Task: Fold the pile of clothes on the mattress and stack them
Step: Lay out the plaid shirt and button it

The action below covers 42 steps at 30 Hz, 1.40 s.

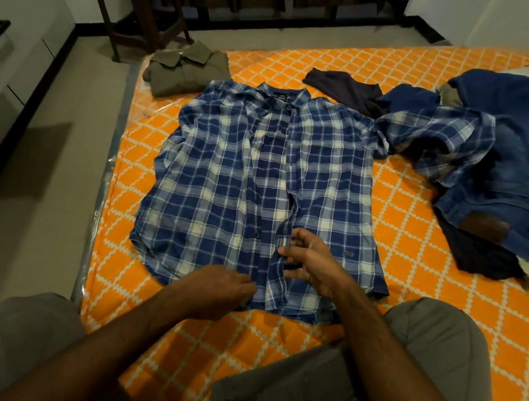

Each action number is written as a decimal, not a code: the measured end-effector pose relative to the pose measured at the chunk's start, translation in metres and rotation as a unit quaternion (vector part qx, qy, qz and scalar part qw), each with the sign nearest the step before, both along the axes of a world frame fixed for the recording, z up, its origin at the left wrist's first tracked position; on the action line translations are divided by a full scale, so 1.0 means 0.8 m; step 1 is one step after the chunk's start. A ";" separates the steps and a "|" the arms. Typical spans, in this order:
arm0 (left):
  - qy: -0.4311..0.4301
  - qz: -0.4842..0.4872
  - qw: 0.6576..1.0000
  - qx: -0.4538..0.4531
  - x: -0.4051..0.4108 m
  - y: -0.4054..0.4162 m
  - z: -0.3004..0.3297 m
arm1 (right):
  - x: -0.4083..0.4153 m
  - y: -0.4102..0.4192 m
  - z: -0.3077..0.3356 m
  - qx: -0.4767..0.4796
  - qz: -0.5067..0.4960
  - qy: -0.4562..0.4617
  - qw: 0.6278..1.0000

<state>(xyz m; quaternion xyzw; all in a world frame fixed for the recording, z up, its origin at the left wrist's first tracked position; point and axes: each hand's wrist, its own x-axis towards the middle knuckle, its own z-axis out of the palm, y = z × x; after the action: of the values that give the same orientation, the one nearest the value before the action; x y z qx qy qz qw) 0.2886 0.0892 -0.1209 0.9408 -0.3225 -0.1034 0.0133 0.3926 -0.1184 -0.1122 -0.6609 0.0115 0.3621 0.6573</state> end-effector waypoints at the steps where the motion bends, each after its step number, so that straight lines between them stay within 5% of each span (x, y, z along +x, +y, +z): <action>1: -0.002 0.004 1.000 -0.008 -0.002 0.003 0.000 | -0.001 0.003 0.000 0.000 -0.004 -0.003 1.000; 6: 0.036 0.026 0.997 -0.058 0.002 0.016 0.002 | -0.008 0.021 -0.012 -0.041 0.002 -0.039 0.998; 8: 0.048 0.105 0.987 -0.110 0.012 0.018 0.002 | -0.008 0.029 -0.018 -0.079 0.028 -0.056 0.995; 12: 0.063 0.304 0.916 -0.255 0.056 0.025 -0.009 | 0.004 0.045 -0.015 -0.170 0.035 -0.103 0.979; 17: 0.078 0.363 0.885 -0.281 0.106 0.013 -0.014 | 0.028 0.065 -0.013 -0.346 0.092 -0.279 0.891; 20: 0.058 0.377 0.877 -0.291 0.110 0.008 -0.023 | 0.035 0.064 -0.022 -0.356 0.101 -0.309 0.876; 26: 0.013 0.411 0.869 -0.277 0.114 0.001 -0.045 | 0.061 0.050 -0.037 -0.211 0.083 -0.163 0.960; 29: 0.023 0.447 0.846 -0.290 0.120 -0.001 -0.049 | 0.060 0.050 -0.034 -0.194 0.084 -0.152 0.966; 37: 0.093 0.484 0.740 -0.457 0.105 0.002 -0.044 | 0.059 0.058 -0.034 -0.188 0.079 -0.168 0.965; 42: 0.149 0.492 0.671 -0.533 0.101 0.003 -0.043 | 0.064 0.058 -0.033 -0.162 0.069 -0.098 0.979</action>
<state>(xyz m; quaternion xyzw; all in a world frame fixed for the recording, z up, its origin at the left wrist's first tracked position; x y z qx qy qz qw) 0.3692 0.0915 -0.1554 0.7679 0.1937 -0.0315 0.6097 0.4434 -0.0721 -0.1384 -0.7901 -0.0402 0.3338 0.5126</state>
